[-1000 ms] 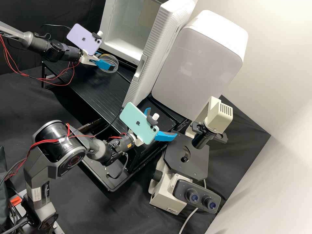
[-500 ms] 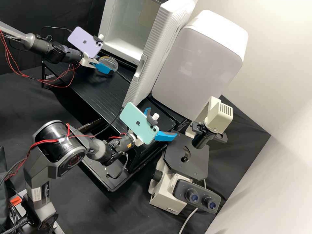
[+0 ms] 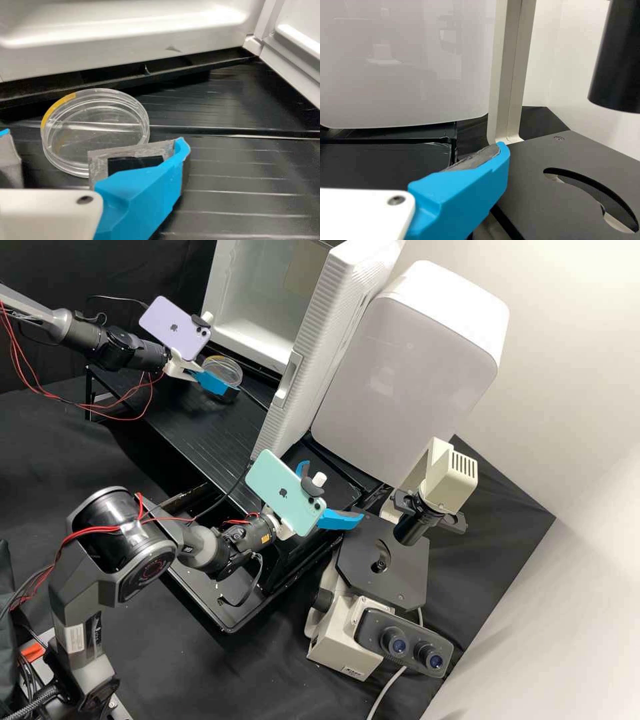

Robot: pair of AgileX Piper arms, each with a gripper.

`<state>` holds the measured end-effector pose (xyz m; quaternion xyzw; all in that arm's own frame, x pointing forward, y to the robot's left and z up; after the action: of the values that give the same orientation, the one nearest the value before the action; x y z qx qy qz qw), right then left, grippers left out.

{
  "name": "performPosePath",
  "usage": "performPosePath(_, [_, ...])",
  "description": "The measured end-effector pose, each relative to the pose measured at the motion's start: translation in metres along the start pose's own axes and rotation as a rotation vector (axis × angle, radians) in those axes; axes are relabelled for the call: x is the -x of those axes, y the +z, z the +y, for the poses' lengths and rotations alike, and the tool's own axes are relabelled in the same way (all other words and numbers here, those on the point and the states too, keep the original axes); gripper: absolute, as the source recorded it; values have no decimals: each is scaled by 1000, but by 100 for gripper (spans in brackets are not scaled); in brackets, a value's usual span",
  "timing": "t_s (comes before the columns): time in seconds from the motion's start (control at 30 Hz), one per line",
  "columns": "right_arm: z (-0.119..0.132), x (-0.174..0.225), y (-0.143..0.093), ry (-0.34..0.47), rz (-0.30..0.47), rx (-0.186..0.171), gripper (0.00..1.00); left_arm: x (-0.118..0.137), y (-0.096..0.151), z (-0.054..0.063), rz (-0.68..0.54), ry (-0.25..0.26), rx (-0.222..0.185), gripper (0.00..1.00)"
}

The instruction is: Take the petri dish out of the incubator

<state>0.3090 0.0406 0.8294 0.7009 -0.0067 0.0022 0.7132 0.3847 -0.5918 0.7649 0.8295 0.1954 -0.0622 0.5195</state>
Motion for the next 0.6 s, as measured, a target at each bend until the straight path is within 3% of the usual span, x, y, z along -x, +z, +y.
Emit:
performPosePath(0.47, [0, 0, 0, 0, 0, 0, 100, 0, 3, -5, -24, 34, 12, 100])
performPosePath(0.6, [0, 0, 0, 0, 0, 0, 100, 0, 6, 2, -34, 52, 20, 100])
